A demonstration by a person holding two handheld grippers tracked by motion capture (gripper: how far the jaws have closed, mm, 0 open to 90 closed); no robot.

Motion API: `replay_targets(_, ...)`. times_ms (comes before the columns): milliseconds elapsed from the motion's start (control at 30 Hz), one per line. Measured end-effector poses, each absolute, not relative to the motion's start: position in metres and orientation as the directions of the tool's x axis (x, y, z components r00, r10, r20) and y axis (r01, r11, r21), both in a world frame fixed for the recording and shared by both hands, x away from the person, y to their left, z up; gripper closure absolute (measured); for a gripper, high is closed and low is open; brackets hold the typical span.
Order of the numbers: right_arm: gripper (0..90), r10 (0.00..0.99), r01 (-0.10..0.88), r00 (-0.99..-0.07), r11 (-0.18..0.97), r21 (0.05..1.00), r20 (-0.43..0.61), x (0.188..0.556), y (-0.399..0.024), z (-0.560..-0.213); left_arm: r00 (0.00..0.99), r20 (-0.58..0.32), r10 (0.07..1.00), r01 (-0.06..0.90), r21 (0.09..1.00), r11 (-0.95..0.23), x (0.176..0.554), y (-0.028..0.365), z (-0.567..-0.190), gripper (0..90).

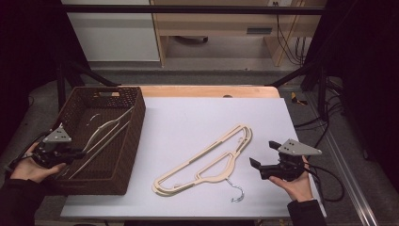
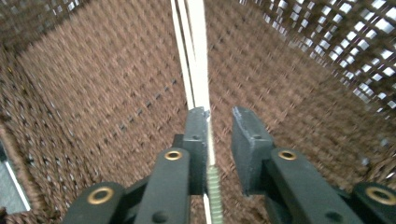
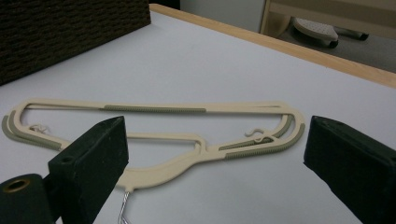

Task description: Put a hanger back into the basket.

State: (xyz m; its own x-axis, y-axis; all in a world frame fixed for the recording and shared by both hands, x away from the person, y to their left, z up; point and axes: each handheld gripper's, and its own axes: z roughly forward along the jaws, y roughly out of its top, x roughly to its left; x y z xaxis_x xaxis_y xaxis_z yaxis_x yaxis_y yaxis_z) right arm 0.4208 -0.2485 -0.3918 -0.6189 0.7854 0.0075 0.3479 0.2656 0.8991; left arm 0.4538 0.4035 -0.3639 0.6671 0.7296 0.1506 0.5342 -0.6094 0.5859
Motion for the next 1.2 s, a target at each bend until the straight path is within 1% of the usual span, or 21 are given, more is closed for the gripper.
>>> replay_targets(33,6.6,0.784,0.345,-0.621,0.268,0.899,0.004,0.421,-0.248,-0.390,0.668,0.159,0.727,0.524,0.593,-0.611,0.451,0.402,-0.360,70.2)
replay_targets(100,6.6,0.781,0.340,-0.625,0.271,0.901,0.001,0.421,-0.246,-0.387,0.662,0.174,0.729,0.510,0.608,-0.608,0.447,0.399,-0.354,64.7)
replay_targets(133,6.8,0.779,0.336,-0.627,0.271,0.902,-0.001,0.422,-0.244,-0.385,0.652,0.182,0.736,0.489,0.641,-0.592,0.443,0.396,-0.349,59.0)
replay_targets(167,6.9,0.775,0.334,-0.632,0.273,0.902,-0.001,0.422,-0.243,-0.384,0.652,0.182,0.736,0.489,0.641,-0.592,0.443,0.396,-0.349,55.6)
replay_targets(200,6.9,0.775,0.334,-0.632,0.273,0.902,-0.001,0.422,-0.243,-0.384,0.642,0.189,0.743,0.482,0.655,-0.582,0.441,0.394,-0.345,55.6)
replay_targets(267,7.0,0.771,0.329,-0.637,0.280,0.902,-0.007,0.423,-0.240,-0.382,0.643,0.214,0.736,0.452,0.670,-0.589,0.437,0.391,-0.335,49.4)
replay_targets(367,7.4,0.752,0.327,-0.659,0.308,0.893,-0.018,0.424,-0.231,-0.378,0.643,0.220,0.734,0.393,0.727,-0.563,0.427,0.380,-0.323,41.3)
replay_targets(400,7.6,0.748,0.326,-0.663,0.313,0.892,-0.020,0.424,-0.229,-0.377,0.645,0.216,0.733,0.376,0.746,-0.550,0.425,0.376,-0.321,39.0)
replay_targets(433,7.6,0.748,0.326,-0.663,0.313,0.892,-0.020,0.424,-0.229,-0.377,0.648,0.199,0.735,0.357,0.773,-0.524,0.423,0.369,-0.320,39.0)
replay_targets(467,7.7,0.738,0.325,-0.674,0.330,0.886,-0.027,0.425,-0.225,-0.374,0.650,0.167,0.742,0.341,0.808,-0.481,0.420,0.360,-0.320,33.9)
replay_targets(500,7.7,0.738,0.325,-0.674,0.330,0.886,-0.027,0.425,-0.225,-0.374,0.658,0.165,0.735,0.328,0.816,-0.477,0.418,0.354,-0.319,33.9)
replay_targets(533,7.8,0.729,0.325,-0.683,0.346,0.880,-0.034,0.426,-0.221,-0.372,0.665,0.161,0.729,0.319,0.821,-0.473,0.417,0.347,-0.320,29.9)
replay_targets(600,7.9,0.727,0.325,-0.685,0.350,0.879,-0.037,0.427,-0.220,-0.371,0.679,0.161,0.717,0.291,0.837,-0.463,0.417,0.336,-0.321,27.8)
replay_targets(633,7.9,0.723,0.322,-0.689,0.358,0.877,-0.042,0.427,-0.218,-0.370,0.690,0.132,0.711,0.299,0.843,-0.447,0.416,0.329,-0.323,26.5)
replay_targets(733,7.8,0.703,0.320,-0.709,0.390,0.863,-0.055,0.427,-0.210,-0.368,0.725,0.094,0.682,0.284,0.862,-0.421,0.416,0.308,-0.327,21.7)
replay_targets(900,7.9,0.686,0.324,-0.725,0.419,0.848,-0.062,0.428,-0.205,-0.370,0.765,0.087,0.639,0.261,0.864,-0.431,0.417,0.281,-0.336,18.8)
replay_targets(933,8.2,0.677,0.327,-0.733,0.440,0.836,-0.070,0.429,-0.203,-0.371,0.773,0.088,0.628,0.254,0.865,-0.434,0.418,0.272,-0.339,17.5)
replay_targets(1033,8.4,0.653,0.335,-0.754,0.485,0.808,-0.079,0.429,-0.197,-0.374,0.787,0.076,0.612,0.247,0.870,-0.426,0.418,0.264,-0.343,16.5)
replay_targets(1067,8.7,0.645,0.335,-0.760,0.501,0.798,-0.085,0.429,-0.194,-0.374,0.806,0.058,0.589,0.247,0.872,-0.423,0.419,0.255,-0.347,15.6)
replay_targets(1133,8.9,0.626,0.338,-0.774,0.535,0.774,-0.095,0.430,-0.189,-0.376,0.811,0.059,0.582,0.246,0.868,-0.431,0.419,0.250,-0.350,14.3)
replay_targets(1200,9.0,0.604,0.337,-0.790,0.569,0.750,-0.103,0.430,-0.184,-0.378,0.824,0.061,0.563,0.245,0.857,-0.452,0.421,0.235,-0.357,13.2)
